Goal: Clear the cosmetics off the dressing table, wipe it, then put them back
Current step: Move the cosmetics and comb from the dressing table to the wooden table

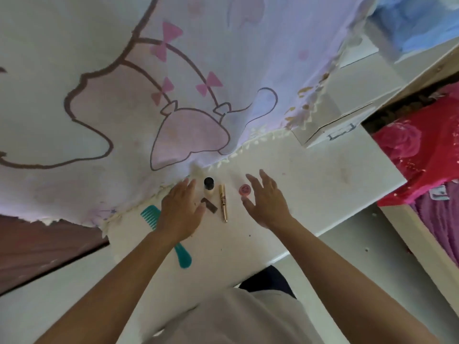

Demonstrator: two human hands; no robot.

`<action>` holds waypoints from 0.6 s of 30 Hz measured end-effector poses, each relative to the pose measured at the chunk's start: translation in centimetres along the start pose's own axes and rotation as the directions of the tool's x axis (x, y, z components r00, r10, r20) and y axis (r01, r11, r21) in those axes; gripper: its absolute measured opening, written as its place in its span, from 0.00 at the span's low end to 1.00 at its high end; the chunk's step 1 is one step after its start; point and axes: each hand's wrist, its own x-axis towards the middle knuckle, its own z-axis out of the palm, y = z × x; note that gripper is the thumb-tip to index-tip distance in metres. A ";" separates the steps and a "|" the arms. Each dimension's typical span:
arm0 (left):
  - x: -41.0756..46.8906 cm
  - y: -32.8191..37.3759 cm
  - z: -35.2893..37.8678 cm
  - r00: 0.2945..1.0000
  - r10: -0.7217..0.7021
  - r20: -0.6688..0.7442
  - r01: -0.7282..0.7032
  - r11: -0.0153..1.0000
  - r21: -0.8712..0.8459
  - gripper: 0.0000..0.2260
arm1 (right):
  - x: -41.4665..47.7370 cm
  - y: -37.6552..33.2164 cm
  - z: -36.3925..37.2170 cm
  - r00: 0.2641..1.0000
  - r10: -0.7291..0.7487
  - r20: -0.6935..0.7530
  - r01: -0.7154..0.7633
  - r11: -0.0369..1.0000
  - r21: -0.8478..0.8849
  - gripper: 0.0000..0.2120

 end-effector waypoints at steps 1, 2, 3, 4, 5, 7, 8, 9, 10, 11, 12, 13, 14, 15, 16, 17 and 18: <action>0.6 0.2 0.1 0.999 -0.036 0.001 0.036 0.999 -0.025 0.28 | 1.3 0.0 0.3 0.998 -0.051 0.045 0.052 0.998 -0.026 0.32; 1.2 0.5 0.3 0.997 -0.071 0.006 0.071 0.996 -0.053 0.29 | 2.5 -0.1 0.6 0.990 -0.104 0.095 0.110 0.992 -0.057 0.33; 1.8 0.9 0.6 0.994 -0.105 0.013 0.106 0.991 -0.081 0.29 | 3.7 -0.2 0.8 0.975 -0.164 0.149 0.179 0.979 -0.094 0.35; 2.4 1.2 0.8 0.991 -0.136 0.020 0.137 0.985 -0.103 0.30 | 4.8 -0.4 1.1 0.952 -0.227 0.204 0.257 0.957 -0.132 0.38; 3.0 1.5 1.2 0.986 -0.163 0.026 0.165 0.979 -0.119 0.30 | 5.8 -0.6 1.5 0.924 -0.284 0.257 0.331 0.930 -0.161 0.43; 4.1 1.9 2.0 0.978 -0.207 0.035 0.210 0.966 -0.152 0.29 | 7.3 -0.8 2.3 0.865 -0.358 0.352 0.438 0.881 -0.179 0.53; 4.5 2.0 2.3 0.976 -0.216 0.035 0.219 0.960 -0.172 0.27 | 7.8 -0.8 2.8 0.838 -0.381 0.390 0.476 0.860 -0.183 0.56; 4.8 2.1 2.7 0.976 -0.215 0.026 0.216 0.957 -0.193 0.25 | 8.2 -0.7 3.3 0.816 -0.398 0.419 0.509 0.839 -0.193 0.58; 5.0 2.2 3.0 0.978 -0.209 0.009 0.206 0.955 -0.211 0.21 | 8.3 -0.7 3.7 0.799 -0.409 0.440 0.534 0.820 -0.206 0.59; 5.2 2.2 3.2 0.978 -0.210 -0.012 0.202 0.952 -0.229 0.17 | 8.3 -0.7 4.2 0.789 -0.415 0.452 0.549 0.807 -0.218 0.59; 5.2 2.2 3.3 0.975 -0.221 -0.031 0.207 0.946 -0.250 0.14 | 8.2 -0.8 4.5 0.788 -0.415 0.454 0.552 0.803 -0.224 0.58; 5.2 2.1 3.4 0.970 -0.239 -0.047 0.218 0.937 -0.272 0.13 | 8.0 -0.9 4.9 0.793 -0.412 0.449 0.545 0.809 -0.221 0.55; 5.1 2.0 3.5 0.965 -0.257 -0.058 0.230 0.929 -0.289 0.12 | 7.9 -1.0 5.1 0.801 -0.406 0.440 0.529 0.824 -0.204 0.52; 4.9 1.8 3.5 0.960 -0.272 -0.065 0.241 0.923 -0.301 0.13 | 7.7 -1.3 5.3 0.809 -0.398 0.433 0.508 0.843 -0.176 0.48; 4.6 1.5 3.5 0.956 -0.284 -0.072 0.250 0.918 -0.308 0.13 | 7.6 -1.6 5.3 0.817 -0.385 0.430 0.482 0.865 -0.141 0.45; 4.2 1.2 3.4 0.950 -0.300 -0.086 0.260 0.913 -0.314 0.13 | 7.6 -1.9 5.4 0.825 -0.363 0.433 0.448 0.887 -0.109 0.42; 3.7 0.9 3.3 0.941 -0.321 -0.106 0.272 0.905 -0.326 0.13 | 7.5 -2.3 5.4 0.833 -0.334 0.442 0.406 0.911 -0.078 0.40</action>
